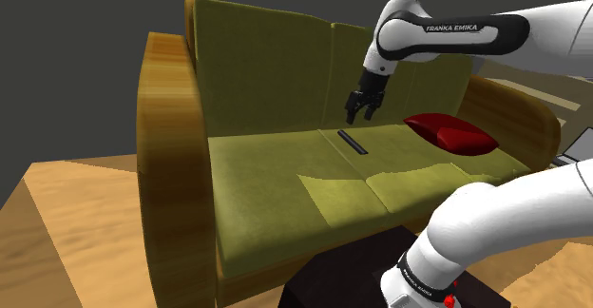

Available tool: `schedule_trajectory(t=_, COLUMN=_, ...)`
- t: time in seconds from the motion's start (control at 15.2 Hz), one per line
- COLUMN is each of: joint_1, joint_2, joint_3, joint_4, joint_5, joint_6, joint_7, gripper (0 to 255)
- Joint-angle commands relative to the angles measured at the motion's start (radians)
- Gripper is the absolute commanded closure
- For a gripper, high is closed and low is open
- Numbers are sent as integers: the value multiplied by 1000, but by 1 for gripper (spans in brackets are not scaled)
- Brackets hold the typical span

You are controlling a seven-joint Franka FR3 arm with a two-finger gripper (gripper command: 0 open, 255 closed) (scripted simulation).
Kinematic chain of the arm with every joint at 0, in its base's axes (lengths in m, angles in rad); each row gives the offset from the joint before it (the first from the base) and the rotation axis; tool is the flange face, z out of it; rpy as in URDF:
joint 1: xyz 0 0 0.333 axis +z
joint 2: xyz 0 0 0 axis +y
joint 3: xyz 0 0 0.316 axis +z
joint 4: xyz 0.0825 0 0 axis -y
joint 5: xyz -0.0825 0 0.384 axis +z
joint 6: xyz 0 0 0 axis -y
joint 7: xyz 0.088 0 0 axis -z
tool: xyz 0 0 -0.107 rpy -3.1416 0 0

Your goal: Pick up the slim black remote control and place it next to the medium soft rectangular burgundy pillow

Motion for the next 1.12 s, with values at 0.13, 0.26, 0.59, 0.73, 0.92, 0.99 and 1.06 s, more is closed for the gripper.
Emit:
schedule_trajectory(t=0.13, joint_1=-29, joint_2=104, joint_3=-60, joint_4=14, joint_5=-7, joint_6=90, joint_7=-31, gripper=0)
schedule_trajectory(t=0.26, joint_1=-41, joint_2=161, joint_3=-89, joint_4=27, joint_5=-5, joint_6=132, joint_7=-48, gripper=0)
schedule_trajectory(t=0.59, joint_1=-68, joint_2=313, joint_3=-161, joint_4=78, joint_5=21, joint_6=228, joint_7=-98, gripper=0)
schedule_trajectory(t=0.73, joint_1=-79, joint_2=378, joint_3=-188, joint_4=105, joint_5=40, joint_6=262, joint_7=-122, gripper=0)
schedule_trajectory(t=0.92, joint_1=-96, joint_2=479, joint_3=-224, joint_4=153, joint_5=80, joint_6=305, joint_7=-162, gripper=0)
schedule_trajectory(t=0.99, joint_1=-102, joint_2=514, joint_3=-235, joint_4=171, joint_5=96, joint_6=318, joint_7=-177, gripper=0)
schedule_trajectory(t=1.06, joint_1=-110, joint_2=549, joint_3=-245, joint_4=190, joint_5=113, joint_6=330, joint_7=-192, gripper=0)
